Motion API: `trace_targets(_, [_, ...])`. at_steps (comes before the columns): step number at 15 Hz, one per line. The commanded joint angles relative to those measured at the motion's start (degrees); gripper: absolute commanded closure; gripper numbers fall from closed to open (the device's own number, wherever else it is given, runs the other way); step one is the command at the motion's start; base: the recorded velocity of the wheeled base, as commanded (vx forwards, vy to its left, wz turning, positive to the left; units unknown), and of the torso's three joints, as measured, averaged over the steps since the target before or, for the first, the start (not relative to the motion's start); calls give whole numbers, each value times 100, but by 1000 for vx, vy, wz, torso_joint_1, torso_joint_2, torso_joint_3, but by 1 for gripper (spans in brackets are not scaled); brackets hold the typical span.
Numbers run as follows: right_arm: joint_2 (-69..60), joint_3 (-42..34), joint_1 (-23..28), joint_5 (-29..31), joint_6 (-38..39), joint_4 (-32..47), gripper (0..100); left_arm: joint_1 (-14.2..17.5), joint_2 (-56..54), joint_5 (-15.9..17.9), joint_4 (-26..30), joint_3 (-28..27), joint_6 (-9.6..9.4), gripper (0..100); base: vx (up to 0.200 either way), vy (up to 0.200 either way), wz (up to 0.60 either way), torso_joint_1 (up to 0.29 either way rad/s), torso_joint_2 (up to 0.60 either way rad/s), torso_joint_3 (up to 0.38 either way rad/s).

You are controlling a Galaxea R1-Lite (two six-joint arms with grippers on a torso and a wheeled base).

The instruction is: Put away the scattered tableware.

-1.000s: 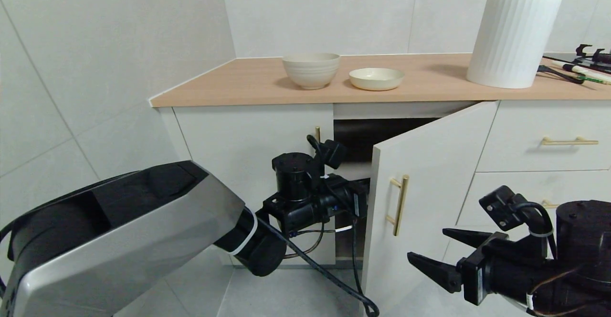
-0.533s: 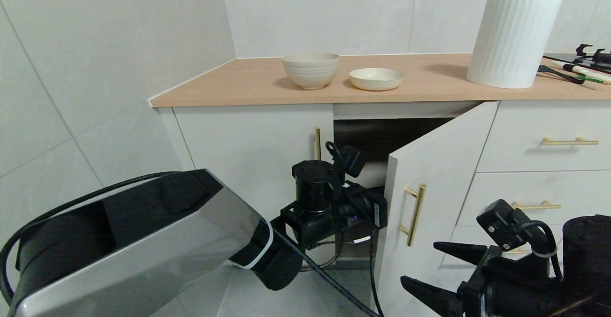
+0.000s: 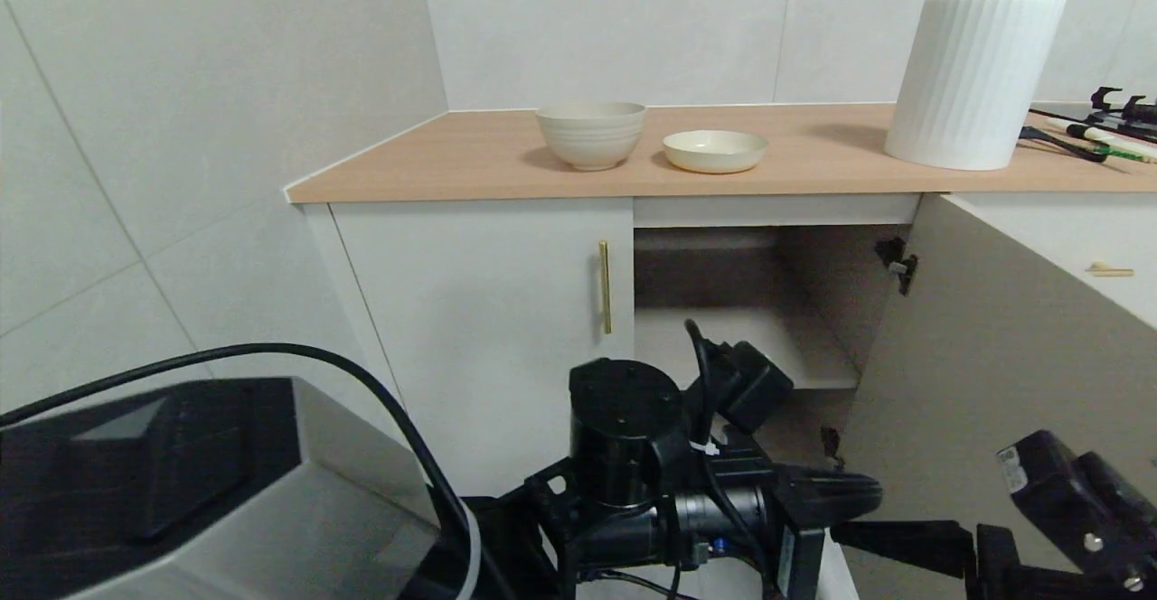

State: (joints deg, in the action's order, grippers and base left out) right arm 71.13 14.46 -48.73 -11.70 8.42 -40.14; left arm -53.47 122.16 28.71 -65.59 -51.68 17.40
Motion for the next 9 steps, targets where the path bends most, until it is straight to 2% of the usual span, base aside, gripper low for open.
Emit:
trace_targets(1, [-170,83,-23,28,1,15,0,548,-87,-217,-16,70,-8,100,0,0,0,0,0,0])
trace_targets(2, [-56,145,47,63,10,15,0,785,-122,-454,-51,167,-43,100,0,0,0,0,0,0])
trace_targets(3, [59,233,188,107,54,15,0,1014,-228,-551,-86,307,-122,100,0,0,0,0,0,0])
trace_targets(4, [173,365,337,203,168,15,0,1286,-439,-568,-86,545,-202,100,0,0,0,0,0,0])
trace_targets(7, [366,532,443,458,397,24,0,1866,-1212,-568,-24,1213,-210,100,0,0,0,0,0,0])
trace_targets(9, [410,672,645,520,388,42,0,2297,-1828,-568,222,1696,-210,100,0,0,0,0,0,0])
